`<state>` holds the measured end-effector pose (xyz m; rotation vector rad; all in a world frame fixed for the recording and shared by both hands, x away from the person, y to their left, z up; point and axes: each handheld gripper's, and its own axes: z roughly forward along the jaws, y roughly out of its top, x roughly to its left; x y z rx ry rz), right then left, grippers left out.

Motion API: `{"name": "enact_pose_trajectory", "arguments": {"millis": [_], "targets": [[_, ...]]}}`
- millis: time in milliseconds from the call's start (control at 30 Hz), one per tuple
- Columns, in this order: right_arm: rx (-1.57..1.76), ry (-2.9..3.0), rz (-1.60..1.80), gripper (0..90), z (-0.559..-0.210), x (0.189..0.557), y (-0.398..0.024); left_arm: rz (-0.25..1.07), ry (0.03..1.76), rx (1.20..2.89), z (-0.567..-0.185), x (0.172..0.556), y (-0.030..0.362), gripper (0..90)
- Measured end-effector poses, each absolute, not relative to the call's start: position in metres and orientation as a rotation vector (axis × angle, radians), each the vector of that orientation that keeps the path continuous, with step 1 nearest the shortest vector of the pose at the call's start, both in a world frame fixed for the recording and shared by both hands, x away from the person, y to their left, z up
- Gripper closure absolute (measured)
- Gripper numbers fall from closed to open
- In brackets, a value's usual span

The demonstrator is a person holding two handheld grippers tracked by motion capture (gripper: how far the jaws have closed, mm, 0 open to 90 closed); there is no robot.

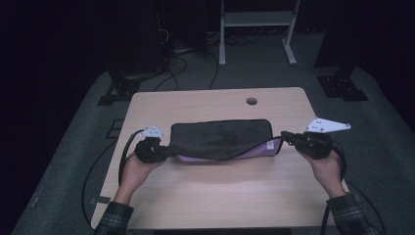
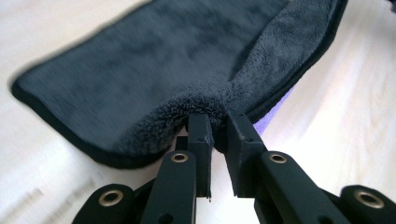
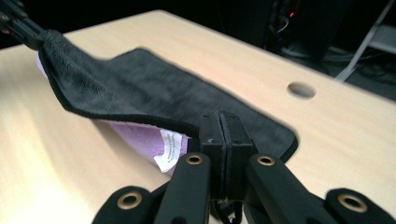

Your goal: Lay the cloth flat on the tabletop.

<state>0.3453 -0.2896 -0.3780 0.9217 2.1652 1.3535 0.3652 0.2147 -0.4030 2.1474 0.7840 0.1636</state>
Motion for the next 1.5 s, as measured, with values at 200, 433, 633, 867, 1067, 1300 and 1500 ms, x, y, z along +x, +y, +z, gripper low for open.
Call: {"name": "enact_pose_trajectory", "arguments": {"millis": [200, 433, 633, 867, 1067, 1300, 1500], "targets": [[0.913, 2.236, 1.336, 88.6, -0.394, 0.321, -0.292, 0.112, 0.794, 2.150, -0.410, 0.341, 0.222, 80.2], [0.916, 2.319, 1.324, 88.5, -0.412, 0.296, -0.295, 0.101, 0.787, 2.157, -0.414, 0.309, 0.233, 80.5], [0.922, 2.391, 1.296, 88.5, -0.425, 0.275, -0.298, 0.096, 0.759, 2.200, -0.418, 0.288, 0.227, 80.6], [0.933, 2.501, 1.266, 88.2, -0.443, 0.258, -0.295, 0.053, 0.823, 2.231, -0.440, 0.269, 0.236, 78.5], [0.915, 2.536, 1.295, 70.1, -0.447, 0.249, -0.297, 0.105, 0.880, 2.215, -0.442, 0.257, 0.250, 67.7], [0.944, 2.481, 1.257, 43.8, -0.448, 0.257, -0.297, 0.213, 0.938, 2.189, -0.442, 0.266, 0.256, 42.3], [1.089, 2.337, 1.200, 16.2, -0.454, 0.282, -0.304, 0.285, 0.967, 2.133, -0.444, 0.283, 0.257, 20.9]]}}
